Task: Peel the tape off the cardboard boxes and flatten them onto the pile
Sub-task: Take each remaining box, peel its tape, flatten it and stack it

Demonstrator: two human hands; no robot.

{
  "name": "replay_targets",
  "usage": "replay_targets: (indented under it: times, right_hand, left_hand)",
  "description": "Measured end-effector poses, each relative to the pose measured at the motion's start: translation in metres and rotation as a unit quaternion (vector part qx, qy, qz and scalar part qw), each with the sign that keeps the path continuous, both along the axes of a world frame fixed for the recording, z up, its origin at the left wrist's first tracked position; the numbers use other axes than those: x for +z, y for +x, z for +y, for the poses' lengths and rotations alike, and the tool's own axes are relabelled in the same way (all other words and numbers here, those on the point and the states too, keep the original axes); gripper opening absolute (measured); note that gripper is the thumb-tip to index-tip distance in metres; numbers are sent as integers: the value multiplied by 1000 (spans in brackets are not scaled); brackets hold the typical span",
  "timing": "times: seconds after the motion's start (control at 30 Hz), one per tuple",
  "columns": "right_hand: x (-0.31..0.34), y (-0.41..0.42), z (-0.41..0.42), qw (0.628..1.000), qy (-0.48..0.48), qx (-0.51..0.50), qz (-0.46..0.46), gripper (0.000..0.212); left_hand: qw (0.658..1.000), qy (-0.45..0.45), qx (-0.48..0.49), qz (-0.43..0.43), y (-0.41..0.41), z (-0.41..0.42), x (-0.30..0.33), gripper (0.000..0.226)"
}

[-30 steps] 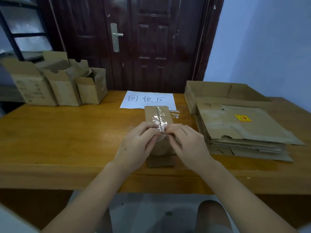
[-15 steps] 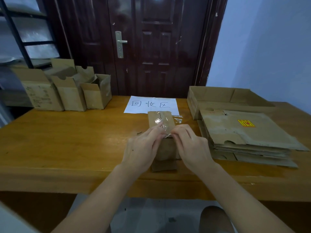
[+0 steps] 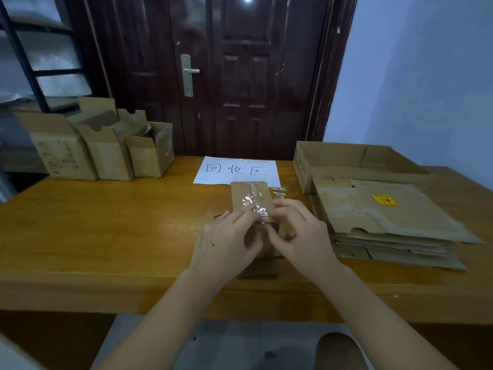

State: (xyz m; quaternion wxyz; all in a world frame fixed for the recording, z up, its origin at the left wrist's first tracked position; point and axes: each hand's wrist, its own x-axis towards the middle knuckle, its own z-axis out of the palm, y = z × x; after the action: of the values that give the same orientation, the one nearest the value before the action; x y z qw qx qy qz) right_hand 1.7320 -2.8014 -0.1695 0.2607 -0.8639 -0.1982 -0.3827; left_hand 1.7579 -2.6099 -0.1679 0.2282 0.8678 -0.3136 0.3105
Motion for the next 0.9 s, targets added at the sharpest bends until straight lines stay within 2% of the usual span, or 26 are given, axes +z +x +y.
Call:
replay_targets:
  times: [0.13, 0.27, 0.4, 0.5, 0.6, 0.8, 0.9]
  right_hand:
    - [-1, 0, -1, 1000, 5, 17, 3, 21]
    - [-2, 1, -4, 1000, -18, 13, 10, 25]
    - [-2, 5, -1, 999, -26, -15, -22, 20]
    - [1, 7, 2, 1000, -12, -20, -20, 28]
    - [0, 8, 1, 997, -65, -30, -39, 32]
    - [-1, 7, 6, 995, -69, -31, -62, 31]
    - [-2, 5, 8, 996, -57, -33, -60, 30]
  left_hand:
    - [1000, -16, -9, -24, -3, 0, -4, 8]
    - [999, -43, 0, -28, -2, -1, -10, 17]
    - [998, -51, -10, -27, 2, 0, -15, 26]
    - [997, -59, -22, -46, 2, 0, -15, 27]
    - [996, -63, -23, -53, 2, 0, -13, 28]
    - [996, -82, -34, -2, -6, -1, -2, 23]
    - [996, -76, -27, 42, -8, 3, -2, 30]
